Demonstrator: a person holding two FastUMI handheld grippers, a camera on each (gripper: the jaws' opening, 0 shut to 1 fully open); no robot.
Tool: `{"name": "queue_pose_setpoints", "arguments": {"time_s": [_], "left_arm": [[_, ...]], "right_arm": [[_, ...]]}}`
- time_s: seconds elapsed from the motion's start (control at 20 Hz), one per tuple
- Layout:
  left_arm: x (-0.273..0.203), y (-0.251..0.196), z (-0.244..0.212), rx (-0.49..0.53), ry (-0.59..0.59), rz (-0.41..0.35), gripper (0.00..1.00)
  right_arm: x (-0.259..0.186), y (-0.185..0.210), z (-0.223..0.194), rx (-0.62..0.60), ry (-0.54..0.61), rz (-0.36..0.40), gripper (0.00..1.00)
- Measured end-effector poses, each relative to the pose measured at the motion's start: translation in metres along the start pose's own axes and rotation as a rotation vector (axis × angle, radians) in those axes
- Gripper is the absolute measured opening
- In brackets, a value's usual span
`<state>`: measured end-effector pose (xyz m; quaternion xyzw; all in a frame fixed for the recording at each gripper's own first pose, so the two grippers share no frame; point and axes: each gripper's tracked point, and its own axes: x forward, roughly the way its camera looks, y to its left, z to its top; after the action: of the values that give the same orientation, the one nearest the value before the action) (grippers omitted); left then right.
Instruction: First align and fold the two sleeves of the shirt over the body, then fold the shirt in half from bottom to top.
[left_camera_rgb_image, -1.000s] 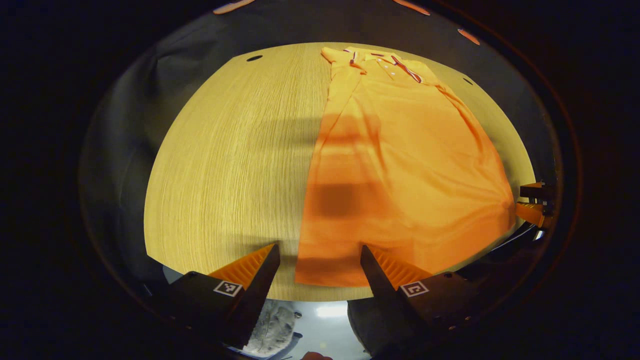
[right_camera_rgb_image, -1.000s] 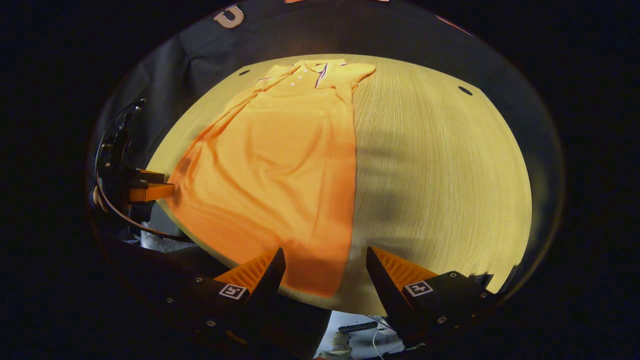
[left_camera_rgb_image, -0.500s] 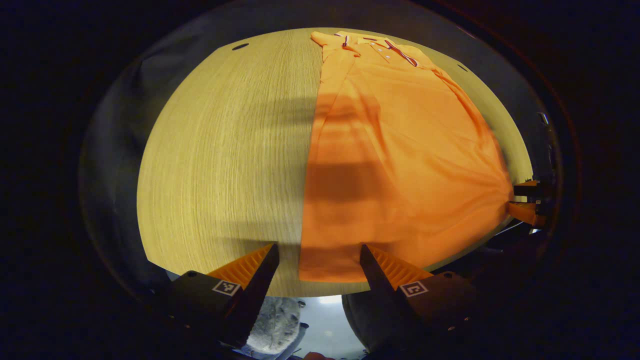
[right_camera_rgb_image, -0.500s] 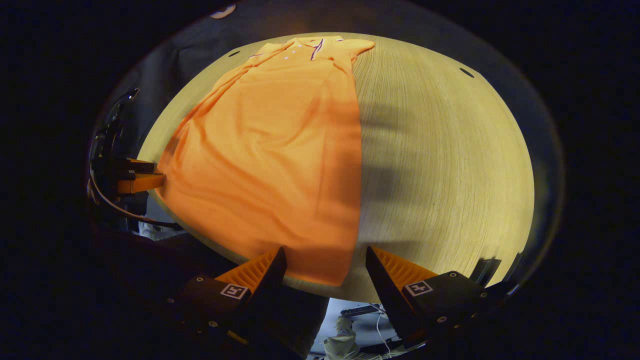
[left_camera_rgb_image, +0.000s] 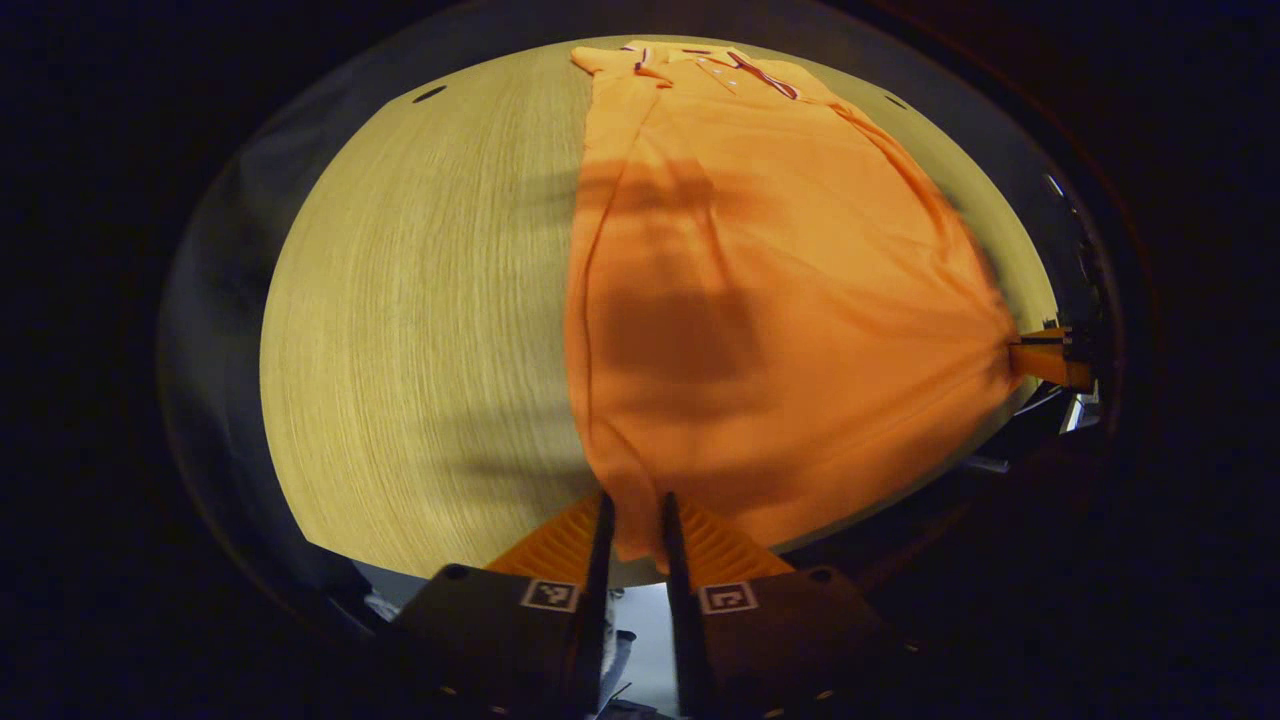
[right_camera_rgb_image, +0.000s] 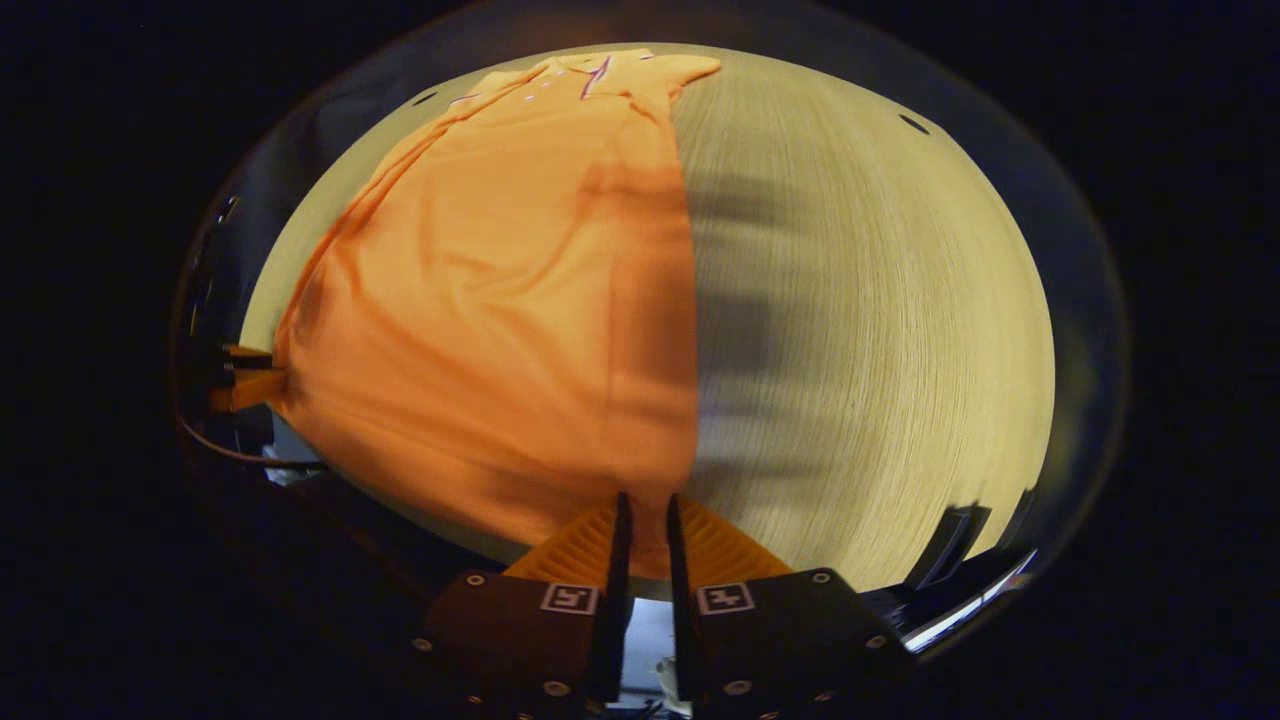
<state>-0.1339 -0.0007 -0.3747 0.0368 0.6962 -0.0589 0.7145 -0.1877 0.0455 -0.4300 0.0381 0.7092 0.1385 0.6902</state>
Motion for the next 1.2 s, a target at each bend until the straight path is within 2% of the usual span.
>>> {"name": "queue_pose_setpoints", "arguments": {"time_s": [0.05,0.15,0.2,0.25,0.3,0.45,0.65,0.8,1.1,1.2], "left_arm": [[0.001,-0.002,0.0,0.005,0.019,-0.004,0.14],[0.001,-0.008,0.0,-0.01,0.032,-0.044,0.13],[-0.001,-0.015,0.0,-0.046,0.033,-0.09,0.13],[-0.006,-0.017,0.004,-0.09,0.016,-0.108,0.13],[-0.003,-0.014,0.007,-0.131,0.009,-0.112,0.02],[-0.01,-0.017,0.012,-0.126,0.025,-0.129,0.02],[-0.029,-0.019,0.05,-0.12,-0.031,-0.164,0.01],[-0.035,-0.012,0.074,-0.082,-0.069,-0.148,0.01],[-0.047,-0.016,0.116,-0.083,-0.115,-0.208,0.01],[-0.05,-0.013,0.131,-0.076,-0.133,-0.206,0.01]], "right_arm": [[0.0,0.008,-0.002,0.028,0.012,0.038,0.15],[-0.001,0.01,-0.001,0.073,0.004,0.053,0.07],[0.0,0.012,0.0,0.094,0.003,0.064,0.02],[0.001,0.013,0.001,0.12,0.003,0.065,0.02],[0.001,0.015,0.001,0.139,0.003,0.075,0.02],[-0.006,0.024,0.011,0.173,-0.003,0.117,0.02],[-0.022,0.022,0.045,0.193,-0.067,0.137,0.02],[-0.031,0.021,0.07,0.214,-0.097,0.156,0.02],[-0.046,0.023,0.105,0.233,-0.129,0.205,0.01],[-0.041,0.015,0.105,0.217,-0.111,0.178,0.01]]}}
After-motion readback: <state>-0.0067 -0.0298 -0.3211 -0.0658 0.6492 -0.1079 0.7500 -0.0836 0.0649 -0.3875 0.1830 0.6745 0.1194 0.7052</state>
